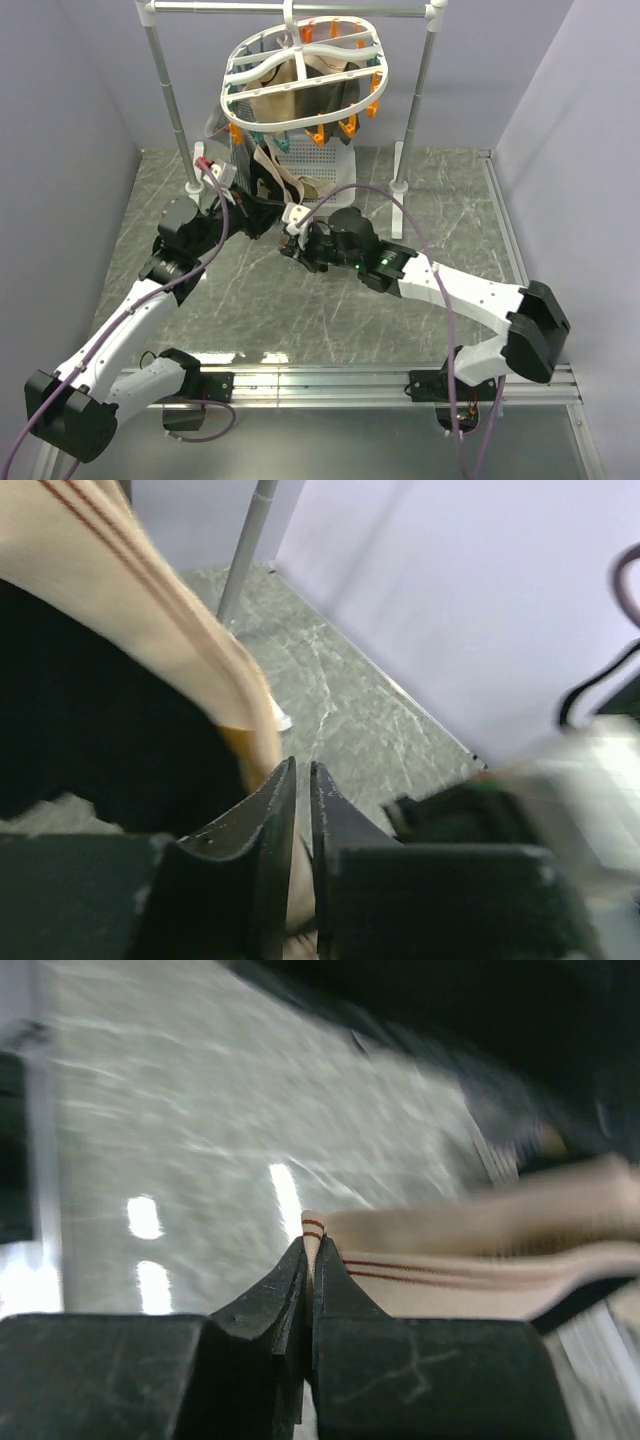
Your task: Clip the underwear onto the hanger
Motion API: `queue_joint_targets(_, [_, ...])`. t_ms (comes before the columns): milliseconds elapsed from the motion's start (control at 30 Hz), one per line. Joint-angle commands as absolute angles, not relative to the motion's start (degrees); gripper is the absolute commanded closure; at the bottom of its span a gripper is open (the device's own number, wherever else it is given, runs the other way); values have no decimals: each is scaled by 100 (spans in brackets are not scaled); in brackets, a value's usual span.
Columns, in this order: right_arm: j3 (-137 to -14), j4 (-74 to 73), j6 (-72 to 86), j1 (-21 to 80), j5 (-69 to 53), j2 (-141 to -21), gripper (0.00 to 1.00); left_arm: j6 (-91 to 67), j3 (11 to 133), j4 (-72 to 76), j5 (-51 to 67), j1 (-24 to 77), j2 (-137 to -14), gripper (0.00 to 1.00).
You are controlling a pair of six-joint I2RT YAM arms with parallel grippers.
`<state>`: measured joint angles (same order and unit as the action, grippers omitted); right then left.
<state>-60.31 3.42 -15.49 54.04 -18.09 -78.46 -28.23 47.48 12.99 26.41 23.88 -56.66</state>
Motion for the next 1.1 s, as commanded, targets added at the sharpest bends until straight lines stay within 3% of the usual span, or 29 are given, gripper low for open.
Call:
queue_joint_targets(0, [-6266,641,-1573,5344,-695,-8251,100,-2856,4825,837,2689,2198,-5441,82])
queue_joint_targets(300, [-6539,817,-1609,5282,-17,-9078,100,-3112,4895,290,3287,898,-5221,73])
queue_joint_targets(400, [-6548,887,-1556,5221,-113,-9097,85,-3006,4965,220,3278,730,-5177,69])
queue_joint_targets(433, [-6548,896,-1547,5186,-184,-9079,73,-2997,4975,194,3278,703,-5168,67])
queue_joint_targets(533, [-6600,783,-1538,5142,-490,-8974,55,-3032,4992,149,3366,607,-5168,62])
queue_joint_targets(633, [-6548,721,-1582,5071,-877,-8737,46,-3146,4983,193,3419,571,-5212,58])
queue_joint_targets(733, [-6487,633,-1565,4984,-1255,-8421,43,-3269,5010,272,3489,545,-5273,57])
queue_joint_targets(1067, [-6206,510,-730,3780,-2909,-7243,44,-3182,4922,642,3761,466,-5282,57])
